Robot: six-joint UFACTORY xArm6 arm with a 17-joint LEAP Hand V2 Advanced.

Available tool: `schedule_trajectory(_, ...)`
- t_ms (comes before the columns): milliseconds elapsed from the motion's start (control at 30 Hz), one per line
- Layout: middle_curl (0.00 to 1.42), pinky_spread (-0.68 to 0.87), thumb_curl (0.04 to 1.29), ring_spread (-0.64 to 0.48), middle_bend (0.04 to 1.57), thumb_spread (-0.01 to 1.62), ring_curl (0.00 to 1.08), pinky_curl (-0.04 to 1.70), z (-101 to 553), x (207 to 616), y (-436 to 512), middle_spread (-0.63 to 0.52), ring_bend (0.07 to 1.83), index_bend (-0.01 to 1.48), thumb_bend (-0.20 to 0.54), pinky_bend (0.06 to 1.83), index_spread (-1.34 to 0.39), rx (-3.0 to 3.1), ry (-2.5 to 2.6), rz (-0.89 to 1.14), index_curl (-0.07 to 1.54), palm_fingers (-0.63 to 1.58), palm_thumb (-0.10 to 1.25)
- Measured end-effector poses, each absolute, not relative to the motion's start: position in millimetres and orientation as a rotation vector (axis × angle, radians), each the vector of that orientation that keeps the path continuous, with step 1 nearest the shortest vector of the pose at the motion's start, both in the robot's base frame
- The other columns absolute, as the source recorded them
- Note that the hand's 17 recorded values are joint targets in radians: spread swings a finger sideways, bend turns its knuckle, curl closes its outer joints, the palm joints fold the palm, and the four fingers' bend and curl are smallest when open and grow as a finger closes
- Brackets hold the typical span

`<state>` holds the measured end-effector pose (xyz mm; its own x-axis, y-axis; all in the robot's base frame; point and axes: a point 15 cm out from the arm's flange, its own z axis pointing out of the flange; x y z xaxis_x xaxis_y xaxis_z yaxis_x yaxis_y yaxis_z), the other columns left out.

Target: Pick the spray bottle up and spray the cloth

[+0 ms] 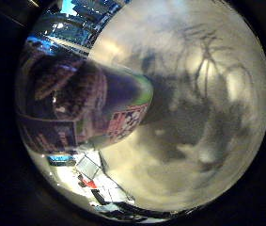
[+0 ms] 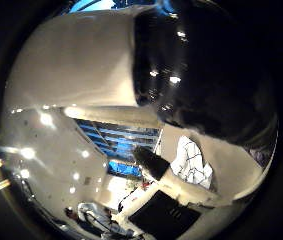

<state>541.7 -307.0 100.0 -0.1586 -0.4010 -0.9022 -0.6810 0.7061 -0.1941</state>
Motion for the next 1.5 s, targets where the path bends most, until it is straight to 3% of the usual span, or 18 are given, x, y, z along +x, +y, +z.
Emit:
schedule_trajectory(100,0.47,0.19,0.29,-0.06,0.55,0.97,0.36,0.30,98.7,547.7,-303.4,-0.10,0.73,0.16,-0.021,0.51,-0.23,-0.866,1.789,0.309,0.24,0.53,0.52)
schedule_trajectory(167,0.53,-0.01,0.30,-0.13,0.63,0.97,0.41,0.34,95.5,550.9,-300.9,-0.15,0.84,0.18,-0.020,0.65,-0.27,-0.877,1.793,0.310,0.26,0.68,0.55)
schedule_trajectory(267,0.56,-0.15,0.30,-0.17,0.68,0.97,0.42,0.36,93.8,553.7,-296.9,-0.18,0.90,0.21,-0.014,0.77,-0.31,-0.884,1.791,0.315,0.28,0.88,0.59)
schedule_trajectory(400,0.69,-0.35,0.31,-0.23,0.79,0.96,0.52,0.51,96.5,559.2,-293.5,-0.22,1.02,0.34,-0.020,0.98,-0.41,-0.891,1.784,0.312,0.42,1.06,0.65)
schedule_trajectory(567,0.80,-0.33,0.32,-0.24,0.93,0.95,0.60,0.62,103.2,567.2,-292.7,-0.23,1.14,0.62,-0.019,1.10,-0.45,-0.909,1.771,0.299,0.61,1.12,0.71)
schedule_trajectory(833,0.88,-0.25,0.35,-0.22,1.19,0.94,0.69,0.88,117.2,574.3,-308.6,-0.18,1.32,1.01,-0.018,1.20,-0.34,-0.903,1.740,0.269,0.86,1.12,0.85)
schedule_trajectory(1200,0.84,-0.20,0.46,-0.21,1.33,0.99,0.74,1.19,169.4,571.1,-290.3,-0.12,1.38,1.15,0.008,1.13,-0.24,-0.964,1.612,0.317,0.88,1.10,1.06)
schedule_trajectory(1500,0.77,-0.18,0.58,-0.21,1.38,0.99,0.78,1.44,212.0,527.2,-283.5,-0.10,1.38,1.16,-0.012,1.05,-0.21,-1.215,1.653,0.357,0.85,1.10,1.13)
